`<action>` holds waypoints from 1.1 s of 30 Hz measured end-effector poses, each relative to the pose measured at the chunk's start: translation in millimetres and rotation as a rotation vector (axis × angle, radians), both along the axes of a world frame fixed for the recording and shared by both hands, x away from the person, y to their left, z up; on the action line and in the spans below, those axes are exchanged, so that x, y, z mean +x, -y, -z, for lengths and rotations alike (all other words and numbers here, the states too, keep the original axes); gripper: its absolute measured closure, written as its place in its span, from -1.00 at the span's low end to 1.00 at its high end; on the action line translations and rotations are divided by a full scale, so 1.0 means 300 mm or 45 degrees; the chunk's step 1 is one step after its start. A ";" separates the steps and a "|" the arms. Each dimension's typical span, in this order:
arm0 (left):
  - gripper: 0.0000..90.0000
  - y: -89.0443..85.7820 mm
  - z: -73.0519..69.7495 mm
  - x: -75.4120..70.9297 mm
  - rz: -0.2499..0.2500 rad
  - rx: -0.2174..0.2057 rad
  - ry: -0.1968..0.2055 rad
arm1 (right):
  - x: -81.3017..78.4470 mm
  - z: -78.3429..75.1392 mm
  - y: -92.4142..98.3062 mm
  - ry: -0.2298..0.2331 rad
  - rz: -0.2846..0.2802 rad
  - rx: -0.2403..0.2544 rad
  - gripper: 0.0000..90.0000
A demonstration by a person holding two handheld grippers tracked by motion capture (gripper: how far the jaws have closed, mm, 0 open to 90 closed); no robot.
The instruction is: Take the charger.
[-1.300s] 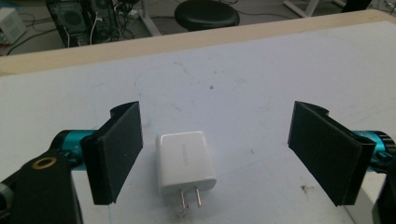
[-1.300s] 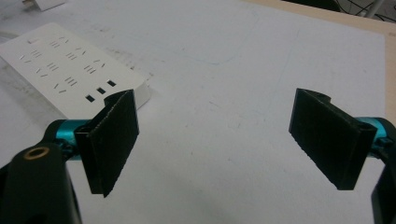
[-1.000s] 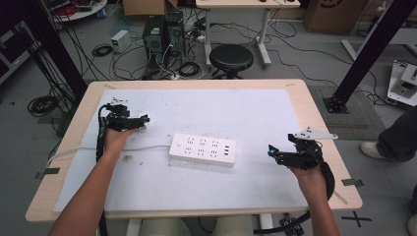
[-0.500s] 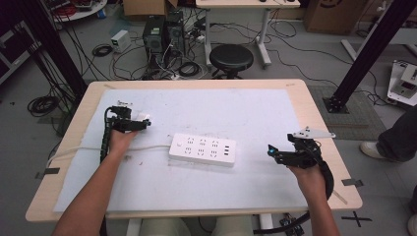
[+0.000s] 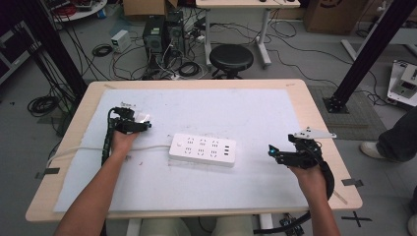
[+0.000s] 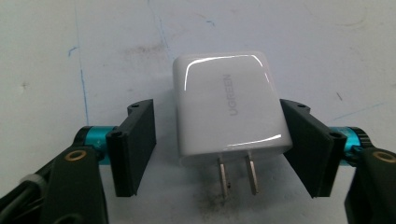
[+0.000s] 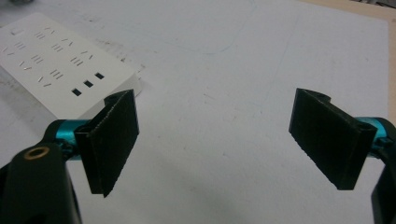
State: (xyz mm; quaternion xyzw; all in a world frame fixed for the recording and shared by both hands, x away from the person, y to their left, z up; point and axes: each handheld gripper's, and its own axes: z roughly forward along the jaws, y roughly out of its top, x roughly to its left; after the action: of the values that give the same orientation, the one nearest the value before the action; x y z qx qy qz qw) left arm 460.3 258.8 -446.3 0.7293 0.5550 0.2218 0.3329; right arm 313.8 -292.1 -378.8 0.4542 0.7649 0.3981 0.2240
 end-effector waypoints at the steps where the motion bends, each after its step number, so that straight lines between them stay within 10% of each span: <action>1: -0.25 0.001 -0.001 -0.001 0.006 -0.003 0.003 | 0.000 0.001 0.001 -0.005 0.006 0.001 -0.64; 12: -0.06 -0.009 -0.016 -0.026 0.001 -0.029 0.032 | -0.008 0.006 0.008 -0.003 0.012 0.014 -0.64; 33: -0.05 -0.024 -0.202 -0.231 0.155 -0.143 0.290 | -0.019 0.006 -0.006 0.006 -0.021 0.035 -0.64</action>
State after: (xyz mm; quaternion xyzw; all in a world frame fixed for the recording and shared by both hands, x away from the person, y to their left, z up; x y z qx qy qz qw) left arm 391.0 266.0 -385.9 0.7119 0.4800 0.2513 0.4469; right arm 308.1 -290.3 -380.6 0.4499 0.7627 0.4113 0.2163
